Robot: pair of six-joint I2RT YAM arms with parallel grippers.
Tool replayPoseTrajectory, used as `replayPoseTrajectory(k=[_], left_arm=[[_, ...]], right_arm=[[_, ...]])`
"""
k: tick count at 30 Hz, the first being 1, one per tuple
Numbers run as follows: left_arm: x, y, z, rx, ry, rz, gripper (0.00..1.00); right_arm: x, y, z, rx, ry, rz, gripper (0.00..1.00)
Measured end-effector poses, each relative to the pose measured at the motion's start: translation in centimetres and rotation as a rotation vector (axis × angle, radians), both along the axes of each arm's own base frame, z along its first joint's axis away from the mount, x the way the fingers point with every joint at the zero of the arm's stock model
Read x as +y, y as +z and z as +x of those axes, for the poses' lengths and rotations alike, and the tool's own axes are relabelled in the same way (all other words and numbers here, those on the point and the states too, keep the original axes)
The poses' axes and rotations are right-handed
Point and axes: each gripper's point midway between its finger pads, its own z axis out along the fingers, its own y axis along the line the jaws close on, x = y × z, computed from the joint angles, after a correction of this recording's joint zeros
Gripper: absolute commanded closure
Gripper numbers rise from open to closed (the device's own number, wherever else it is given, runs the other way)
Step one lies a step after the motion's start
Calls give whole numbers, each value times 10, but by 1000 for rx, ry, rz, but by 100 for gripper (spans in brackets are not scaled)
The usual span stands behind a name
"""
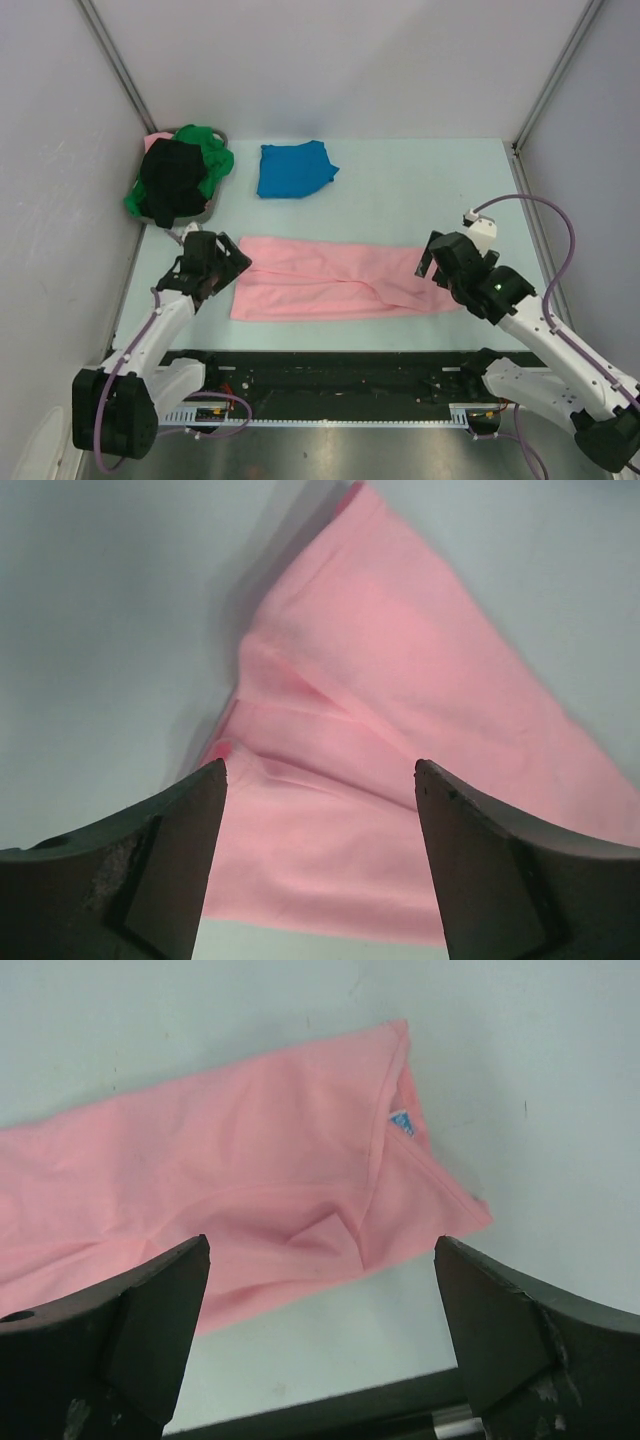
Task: Fold and stack the t-shirts
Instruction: Fold the tshirt
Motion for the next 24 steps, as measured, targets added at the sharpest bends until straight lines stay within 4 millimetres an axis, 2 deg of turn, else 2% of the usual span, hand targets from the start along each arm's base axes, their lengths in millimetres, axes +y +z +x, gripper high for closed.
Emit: replayPoseTrajectory(k=[4,8,10,13,17,24], left_arm=[[-6,31,18,-76,-14,-19,20],[-15,59,47,-123,-41,-35,20],[-19,65,64,-124,-52,-33,21],[-25,63,82,-103,-73,-35,21],[-33,55,99,-67,-102,-45,22],[-49,34,105,-20,-148,-58,23]], right_arm=[[-1,-10,24,14,-22,-38,0],[-11,-45,60,112,-91,-19,2],[-17,-60,73,146,-122,14,4],[-24,-71,94,152,-150,89,4],[-27,-78,110,150,-159,168,4],[-32,-90,109,197,-170,198,2]])
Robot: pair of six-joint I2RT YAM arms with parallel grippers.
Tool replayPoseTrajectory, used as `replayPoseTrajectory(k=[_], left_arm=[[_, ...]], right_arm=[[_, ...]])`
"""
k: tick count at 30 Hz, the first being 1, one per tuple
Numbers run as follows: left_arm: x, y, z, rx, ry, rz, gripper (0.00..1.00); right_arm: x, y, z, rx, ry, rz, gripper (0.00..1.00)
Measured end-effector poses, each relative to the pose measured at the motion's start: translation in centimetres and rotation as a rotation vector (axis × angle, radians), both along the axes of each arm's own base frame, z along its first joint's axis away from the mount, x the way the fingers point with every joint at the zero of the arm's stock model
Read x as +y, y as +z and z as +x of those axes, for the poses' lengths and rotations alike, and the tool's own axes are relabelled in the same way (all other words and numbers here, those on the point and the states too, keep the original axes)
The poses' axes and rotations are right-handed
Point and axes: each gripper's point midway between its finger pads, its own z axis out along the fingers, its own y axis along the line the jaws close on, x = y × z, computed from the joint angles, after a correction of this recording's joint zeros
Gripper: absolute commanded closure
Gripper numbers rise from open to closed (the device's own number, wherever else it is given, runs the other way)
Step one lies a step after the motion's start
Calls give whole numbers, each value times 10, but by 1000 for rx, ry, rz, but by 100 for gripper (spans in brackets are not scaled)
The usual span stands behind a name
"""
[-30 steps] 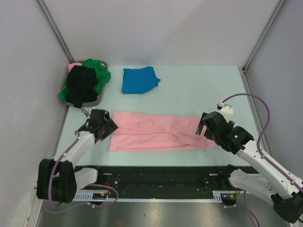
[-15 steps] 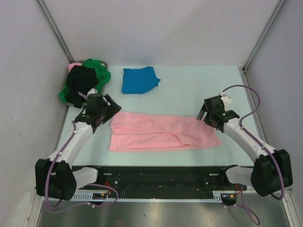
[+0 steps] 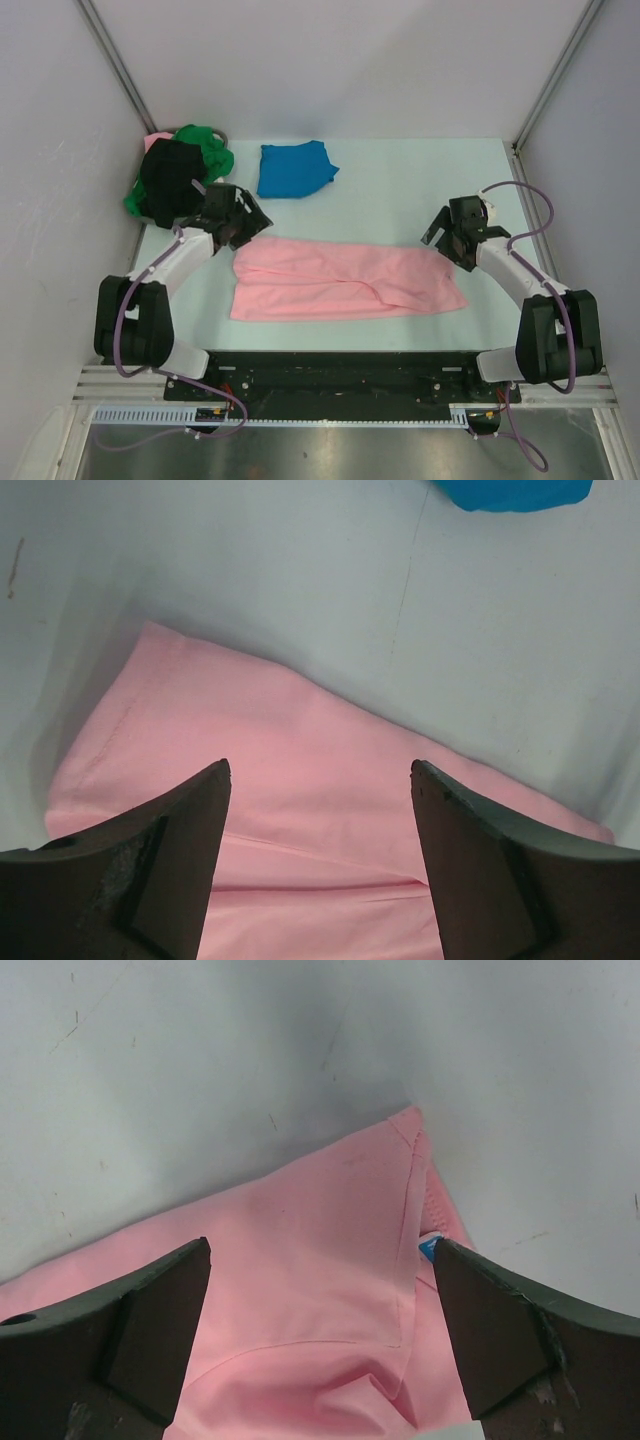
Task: Fold and stack the t-shirts
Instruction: Fold the tshirt
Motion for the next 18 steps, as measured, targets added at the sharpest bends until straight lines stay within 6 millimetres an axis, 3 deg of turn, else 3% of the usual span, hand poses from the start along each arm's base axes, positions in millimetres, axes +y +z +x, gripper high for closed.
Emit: replayPoseTrajectory(k=[8,13,18], left_arm=[[-13,-26,6,28,-24,1,24],[-11,-53,-2,80,-23,11,25],[-9,-72,-13,118,-21,17,25]], right_arm=[[-14,-7,3,21,-42,19,2],[-19,-9,9,9,-58,44,2],[-17,-27,8,64,-66,86,3]])
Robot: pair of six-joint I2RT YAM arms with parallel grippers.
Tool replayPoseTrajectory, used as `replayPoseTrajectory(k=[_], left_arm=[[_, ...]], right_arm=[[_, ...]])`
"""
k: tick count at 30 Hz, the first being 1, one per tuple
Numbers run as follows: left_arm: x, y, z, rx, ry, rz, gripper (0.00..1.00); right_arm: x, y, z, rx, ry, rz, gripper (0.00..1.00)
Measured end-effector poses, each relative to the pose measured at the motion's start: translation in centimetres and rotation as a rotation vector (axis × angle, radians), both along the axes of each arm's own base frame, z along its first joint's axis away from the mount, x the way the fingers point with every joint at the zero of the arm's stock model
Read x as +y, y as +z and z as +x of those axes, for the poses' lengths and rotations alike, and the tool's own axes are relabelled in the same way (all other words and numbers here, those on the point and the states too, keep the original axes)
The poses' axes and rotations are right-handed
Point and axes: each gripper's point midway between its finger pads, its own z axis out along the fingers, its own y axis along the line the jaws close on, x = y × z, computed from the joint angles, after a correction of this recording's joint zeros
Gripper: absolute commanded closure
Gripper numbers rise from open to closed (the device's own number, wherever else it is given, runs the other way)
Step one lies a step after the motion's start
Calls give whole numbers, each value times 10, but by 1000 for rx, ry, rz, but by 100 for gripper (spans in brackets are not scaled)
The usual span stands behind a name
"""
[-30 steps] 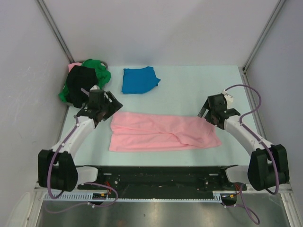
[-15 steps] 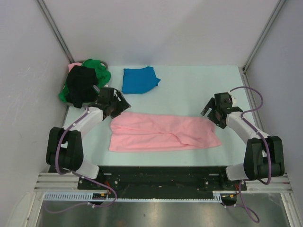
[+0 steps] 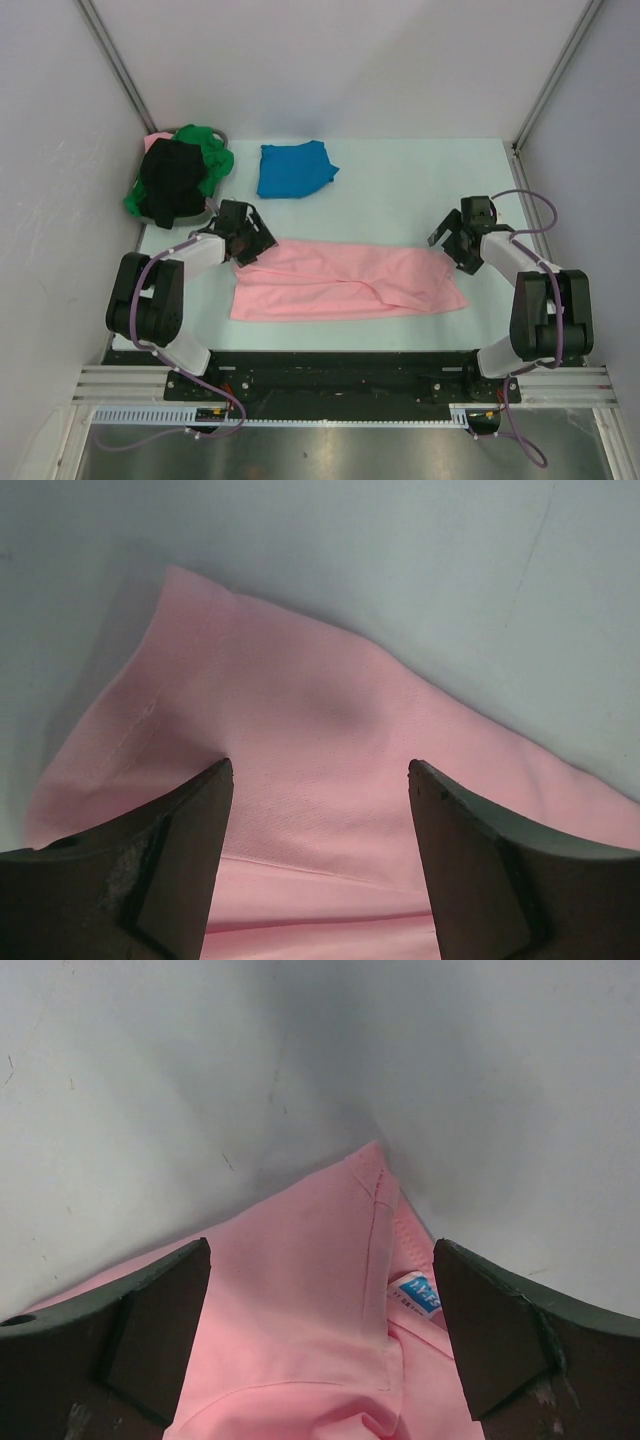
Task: Fold and stack the t-shirts
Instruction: Fold the tshirt
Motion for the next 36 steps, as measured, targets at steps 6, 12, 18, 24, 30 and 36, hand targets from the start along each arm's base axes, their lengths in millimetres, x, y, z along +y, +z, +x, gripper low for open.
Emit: replayPoseTrajectory(k=[6,12,18,24,30,36], left_arm=[[1,-5,-1,2,5,1,25],[2,-5,-1,1,8,7,25],[4,-6,-2,1,6,16,25],[5,-6,-2,-1,9,15,25],[8,-7,-1,-2,20,30,26],[9,-8,-1,-2,22,30,26]], right_arm=[[3,-8,5,8,-18,44,7],[-1,-13,16,-9,-57,81,9],[-12,-19,26,-27,-110,121,12],[-11,-16,35,-58,-123,171,12],[-10,-17,32,-47,-106,170,9],[-14,-6,21,-39,-92,136,8]])
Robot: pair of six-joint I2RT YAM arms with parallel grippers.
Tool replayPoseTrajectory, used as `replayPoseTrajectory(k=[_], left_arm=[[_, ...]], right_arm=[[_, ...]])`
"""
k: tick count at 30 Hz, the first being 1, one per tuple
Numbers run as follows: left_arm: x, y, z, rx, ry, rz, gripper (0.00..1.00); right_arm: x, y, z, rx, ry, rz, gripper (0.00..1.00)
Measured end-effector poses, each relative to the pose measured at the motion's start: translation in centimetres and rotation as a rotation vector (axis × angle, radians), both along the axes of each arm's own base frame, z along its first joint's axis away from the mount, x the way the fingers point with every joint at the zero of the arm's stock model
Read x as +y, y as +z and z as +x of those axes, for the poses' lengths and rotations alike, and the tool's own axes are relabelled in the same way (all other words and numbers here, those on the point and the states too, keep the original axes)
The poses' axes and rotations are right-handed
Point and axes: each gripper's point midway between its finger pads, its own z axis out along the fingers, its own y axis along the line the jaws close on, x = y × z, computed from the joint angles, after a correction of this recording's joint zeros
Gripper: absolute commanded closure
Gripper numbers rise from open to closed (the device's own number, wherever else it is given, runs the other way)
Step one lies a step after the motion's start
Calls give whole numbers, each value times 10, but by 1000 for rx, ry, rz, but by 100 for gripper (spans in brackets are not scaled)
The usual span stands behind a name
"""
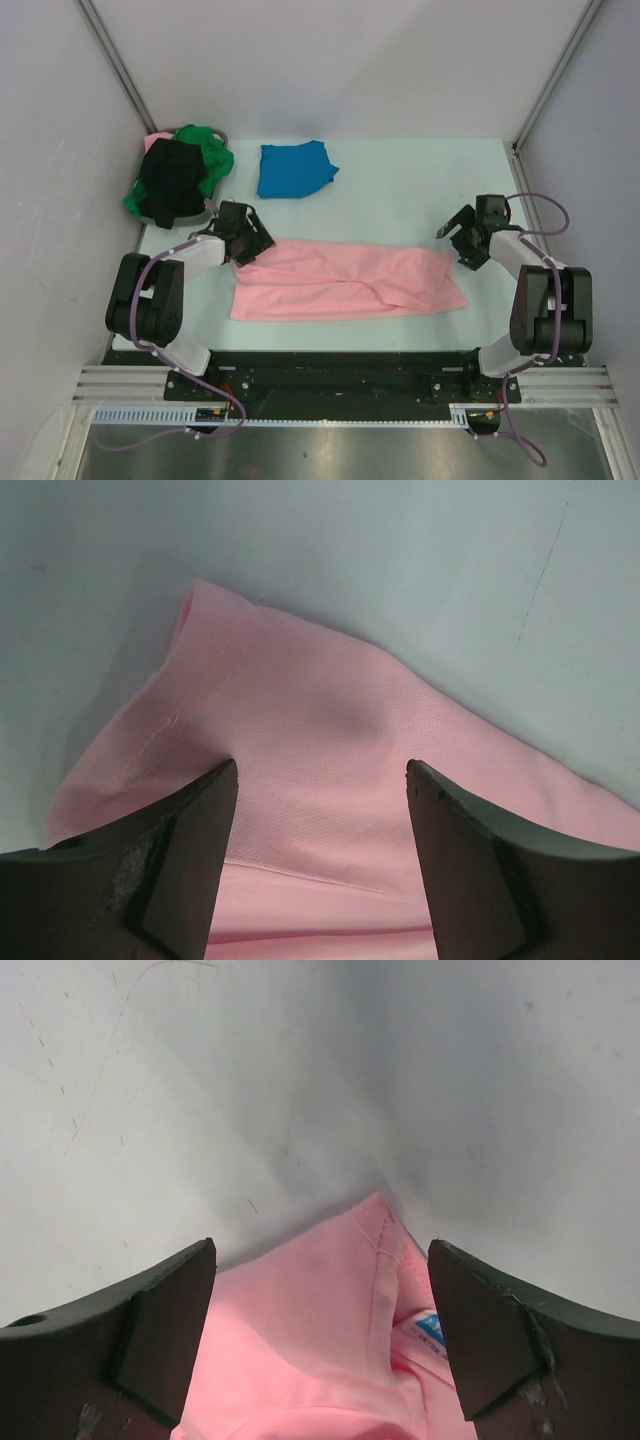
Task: Fold and stack the t-shirts
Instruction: Fold the tshirt
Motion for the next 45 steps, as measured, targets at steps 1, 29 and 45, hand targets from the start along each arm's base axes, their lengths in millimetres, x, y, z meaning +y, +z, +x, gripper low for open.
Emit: replayPoseTrajectory(k=[1,29,45], left_arm=[[0,0,0,0,0,0,26],[0,-1,0,-4,2,-2,27],[2,0,1,-3,6,-6,27]], right_arm=[[-1,3,-1,-3,2,-9,7],[19,2,-6,18,29,86,8],[8,-3,35,-86,-48,165,10]])
